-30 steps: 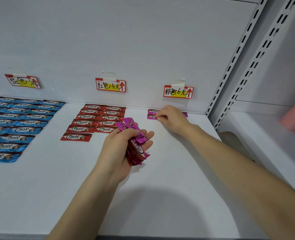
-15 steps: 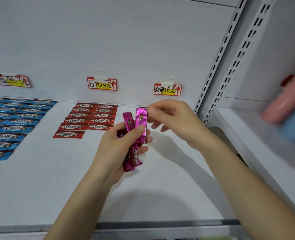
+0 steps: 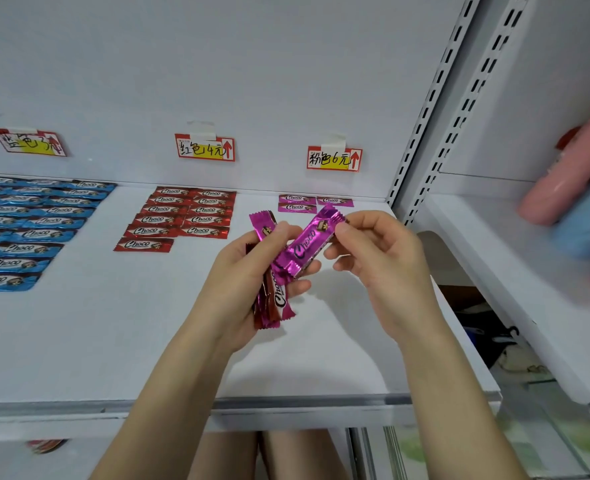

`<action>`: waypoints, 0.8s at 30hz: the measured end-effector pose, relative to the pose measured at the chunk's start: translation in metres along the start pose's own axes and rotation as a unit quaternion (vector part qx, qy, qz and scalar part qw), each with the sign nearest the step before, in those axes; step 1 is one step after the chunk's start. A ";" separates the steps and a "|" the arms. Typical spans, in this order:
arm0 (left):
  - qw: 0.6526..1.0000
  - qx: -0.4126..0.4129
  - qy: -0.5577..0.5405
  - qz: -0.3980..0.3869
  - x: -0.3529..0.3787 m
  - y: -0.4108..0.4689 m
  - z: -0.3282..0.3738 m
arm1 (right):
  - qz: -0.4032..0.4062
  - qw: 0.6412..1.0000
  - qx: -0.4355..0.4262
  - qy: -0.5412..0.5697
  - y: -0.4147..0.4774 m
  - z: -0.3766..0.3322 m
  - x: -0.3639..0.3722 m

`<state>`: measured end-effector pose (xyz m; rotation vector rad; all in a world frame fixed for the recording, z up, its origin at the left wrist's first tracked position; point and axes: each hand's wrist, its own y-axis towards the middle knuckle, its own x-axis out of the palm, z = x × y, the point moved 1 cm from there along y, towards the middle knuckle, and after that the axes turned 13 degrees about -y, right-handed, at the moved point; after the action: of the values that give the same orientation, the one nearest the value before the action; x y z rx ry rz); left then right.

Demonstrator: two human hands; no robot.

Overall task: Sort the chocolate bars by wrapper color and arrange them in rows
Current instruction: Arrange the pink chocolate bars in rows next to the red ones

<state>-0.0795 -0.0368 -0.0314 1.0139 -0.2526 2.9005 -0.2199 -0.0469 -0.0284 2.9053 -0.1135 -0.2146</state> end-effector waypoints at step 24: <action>0.985 0.088 0.146 0.014 -0.004 0.004 -0.008 | -0.018 0.999 0.001 -0.030 0.000 0.007 -0.011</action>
<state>-0.0820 -0.0399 -0.0403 0.5899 0.0057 3.0885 -0.2313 -0.0475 -0.0333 2.9061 -0.0723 -0.3089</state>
